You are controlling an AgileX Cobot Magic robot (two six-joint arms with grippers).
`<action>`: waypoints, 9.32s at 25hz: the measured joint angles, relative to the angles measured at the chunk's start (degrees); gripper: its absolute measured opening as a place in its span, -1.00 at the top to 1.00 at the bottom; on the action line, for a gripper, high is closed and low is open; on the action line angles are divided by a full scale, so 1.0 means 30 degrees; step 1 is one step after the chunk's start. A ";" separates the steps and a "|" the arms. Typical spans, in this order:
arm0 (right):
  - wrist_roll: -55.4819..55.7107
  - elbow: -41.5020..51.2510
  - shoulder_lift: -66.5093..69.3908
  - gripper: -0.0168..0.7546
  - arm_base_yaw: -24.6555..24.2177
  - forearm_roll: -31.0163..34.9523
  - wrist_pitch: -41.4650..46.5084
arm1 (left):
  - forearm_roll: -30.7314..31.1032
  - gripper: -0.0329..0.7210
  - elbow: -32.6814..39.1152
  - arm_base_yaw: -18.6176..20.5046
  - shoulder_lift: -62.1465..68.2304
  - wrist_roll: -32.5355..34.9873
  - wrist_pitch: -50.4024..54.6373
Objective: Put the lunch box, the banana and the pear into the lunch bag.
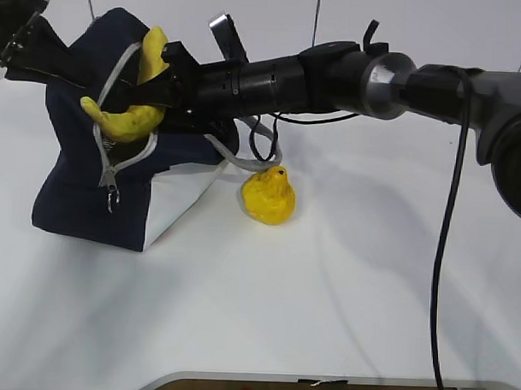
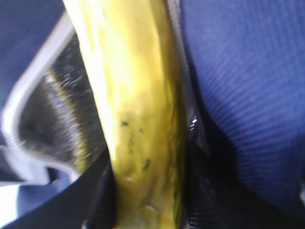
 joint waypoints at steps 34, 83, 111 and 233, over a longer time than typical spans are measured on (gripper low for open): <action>0.1730 -0.1673 0.0030 -0.42 0.0000 -0.5971 0.1930 | -0.0682 0.87 0.0000 0.0000 0.0000 0.0735 -0.0241; 0.9466 -1.1427 -0.1279 -0.43 0.0105 -2.3617 0.6804 | 0.4089 0.87 0.0000 0.0884 0.0000 -0.0719 -0.1141; 0.9649 -0.1032 -0.6195 -0.25 0.0060 -2.7062 0.6771 | 0.4150 0.87 0.0000 0.0896 0.0000 -0.0982 0.0303; 0.3799 -0.4551 -0.2783 -0.48 0.0103 -0.9545 0.3925 | 0.1095 0.87 0.0000 0.0969 0.0000 -0.0764 0.0667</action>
